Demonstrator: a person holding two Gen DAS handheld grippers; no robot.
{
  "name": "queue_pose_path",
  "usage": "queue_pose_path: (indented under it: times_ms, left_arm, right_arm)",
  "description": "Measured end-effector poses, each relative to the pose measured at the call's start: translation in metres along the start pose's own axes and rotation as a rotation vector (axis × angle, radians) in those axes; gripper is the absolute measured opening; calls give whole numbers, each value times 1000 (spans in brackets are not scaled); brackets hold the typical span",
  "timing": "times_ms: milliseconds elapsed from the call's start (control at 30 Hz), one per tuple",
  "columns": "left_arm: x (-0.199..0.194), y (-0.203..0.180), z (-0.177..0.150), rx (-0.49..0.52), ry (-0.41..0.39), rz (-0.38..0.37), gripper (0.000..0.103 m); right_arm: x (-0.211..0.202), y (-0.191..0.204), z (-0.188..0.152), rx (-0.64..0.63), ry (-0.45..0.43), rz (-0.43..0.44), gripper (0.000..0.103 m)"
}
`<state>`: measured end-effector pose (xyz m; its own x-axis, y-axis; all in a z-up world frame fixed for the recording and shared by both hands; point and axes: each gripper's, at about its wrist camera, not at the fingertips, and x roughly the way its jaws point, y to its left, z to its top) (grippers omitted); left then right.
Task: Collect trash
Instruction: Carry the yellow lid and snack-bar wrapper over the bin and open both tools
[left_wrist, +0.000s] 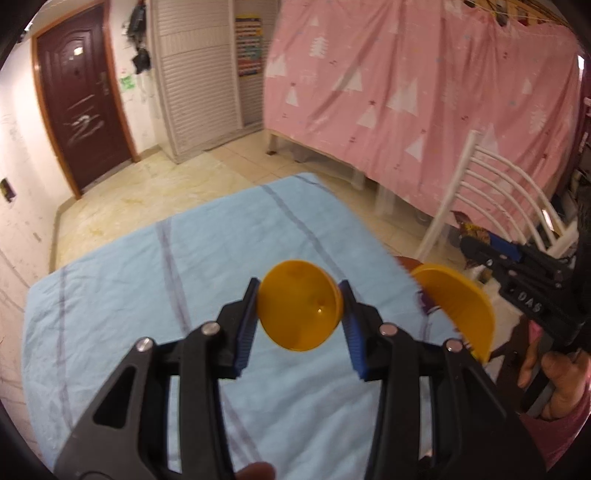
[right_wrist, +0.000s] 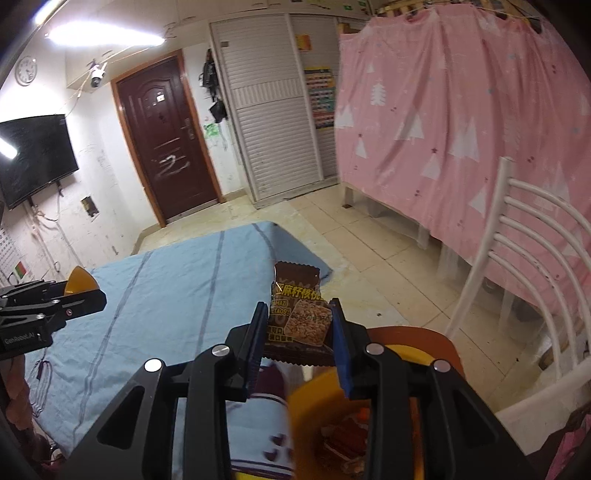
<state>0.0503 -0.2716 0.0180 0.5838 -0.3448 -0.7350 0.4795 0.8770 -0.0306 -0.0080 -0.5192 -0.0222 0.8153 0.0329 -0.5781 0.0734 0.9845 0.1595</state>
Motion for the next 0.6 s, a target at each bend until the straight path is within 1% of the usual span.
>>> queue_pose_path:
  times_ms: [133, 333, 400, 467, 600]
  left_arm:
    - [12, -29, 10, 23, 16, -68, 40]
    - [38, -81, 18, 77, 59, -146, 40]
    - [46, -95, 19, 87, 71, -169, 40]
    - [54, -110, 22, 90, 80, -197, 40]
    - [65, -130, 26, 95, 97, -215, 40]
  right_arm:
    - [-1, -30, -10, 40, 5, -45, 27]
    - [11, -68, -38, 103, 58, -72, 27]
    - [16, -73, -42, 115, 72, -84, 27]
    - [19, -82, -50, 136, 87, -81, 27]
    - [26, -96, -60, 174, 115, -62, 30]
